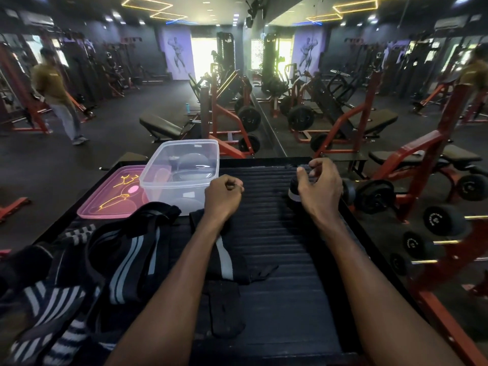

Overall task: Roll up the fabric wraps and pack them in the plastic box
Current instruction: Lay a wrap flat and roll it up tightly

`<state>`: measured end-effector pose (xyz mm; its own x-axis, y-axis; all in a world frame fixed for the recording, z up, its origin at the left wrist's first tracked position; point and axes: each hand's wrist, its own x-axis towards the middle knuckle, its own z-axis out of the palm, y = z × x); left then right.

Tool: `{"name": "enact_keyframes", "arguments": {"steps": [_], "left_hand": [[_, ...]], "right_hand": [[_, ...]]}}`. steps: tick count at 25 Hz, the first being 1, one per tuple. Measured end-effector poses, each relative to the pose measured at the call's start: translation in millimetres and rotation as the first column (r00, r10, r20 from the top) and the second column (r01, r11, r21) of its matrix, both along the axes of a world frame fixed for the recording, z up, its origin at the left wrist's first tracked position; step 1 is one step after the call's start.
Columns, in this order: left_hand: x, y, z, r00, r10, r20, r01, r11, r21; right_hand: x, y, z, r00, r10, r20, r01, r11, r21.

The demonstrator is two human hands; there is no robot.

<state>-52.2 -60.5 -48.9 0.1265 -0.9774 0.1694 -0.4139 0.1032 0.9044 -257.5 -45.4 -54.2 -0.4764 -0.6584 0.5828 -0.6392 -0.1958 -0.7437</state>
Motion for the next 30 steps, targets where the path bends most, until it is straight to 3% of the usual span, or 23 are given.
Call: {"name": "enact_keyframes", "arguments": {"steps": [2,4,6,8,10,17,19,21,23,25,28,30], "left_hand": [[11.1,-0.6,4.6,0.995,0.024,0.092,-0.025,1.0,0.015],[21.1,-1.2,3.0,0.966,0.04,0.254,-0.055,0.997,0.055],[27.0,-0.3,-1.8,0.871,-0.005,0.491,-0.057,0.992,0.112],[30.1,2.3,-5.7,0.771,-0.102,0.629,-0.032,0.98,0.198],[29.5,3.9,-5.5,0.745,-0.125,0.655,-0.01,0.98,0.199],[15.8,7.0,-5.4,0.858,-0.077,0.508,0.059,0.997,0.05],[13.8,6.0,-4.7,0.925,-0.053,0.376,0.058,0.998,-0.003],[11.0,6.3,-0.2,0.959,-0.026,0.284,0.034,0.999,-0.023],[10.6,2.7,-0.3,0.988,-0.047,0.145,0.047,0.999,0.004],[12.6,2.0,-1.8,0.992,-0.118,0.033,0.116,0.991,0.068],[13.1,8.1,-5.1,0.912,-0.368,0.182,0.35,0.929,0.122],[7.4,15.7,-5.6,0.854,-0.464,0.236,0.449,0.886,0.116]], "right_hand": [[19.8,6.8,7.2,0.984,0.175,-0.037,-0.176,0.984,-0.02],[42.6,9.0,-2.7,0.899,0.418,-0.13,-0.384,0.896,0.223],[64.1,12.5,-19.0,0.782,0.607,-0.144,-0.484,0.736,0.473],[78.9,16.8,-31.3,0.716,0.69,-0.107,-0.522,0.631,0.574],[85.8,15.7,-40.5,0.702,0.709,-0.059,-0.548,0.591,0.592],[80.2,10.6,-36.5,0.691,0.589,0.419,-0.717,0.489,0.497],[72.8,12.2,-26.0,0.621,0.493,0.61,-0.778,0.481,0.403],[63.6,9.4,-17.2,0.495,0.382,0.78,-0.82,0.504,0.273],[57.5,6.9,-10.8,0.381,0.293,0.877,-0.803,0.575,0.156],[53.5,4.9,-9.6,0.371,0.242,0.897,-0.755,0.641,0.14],[48.8,2.9,-10.5,0.398,0.177,0.9,-0.697,0.696,0.171],[46.3,1.8,-8.2,0.261,0.151,0.953,-0.714,0.695,0.085]]}}
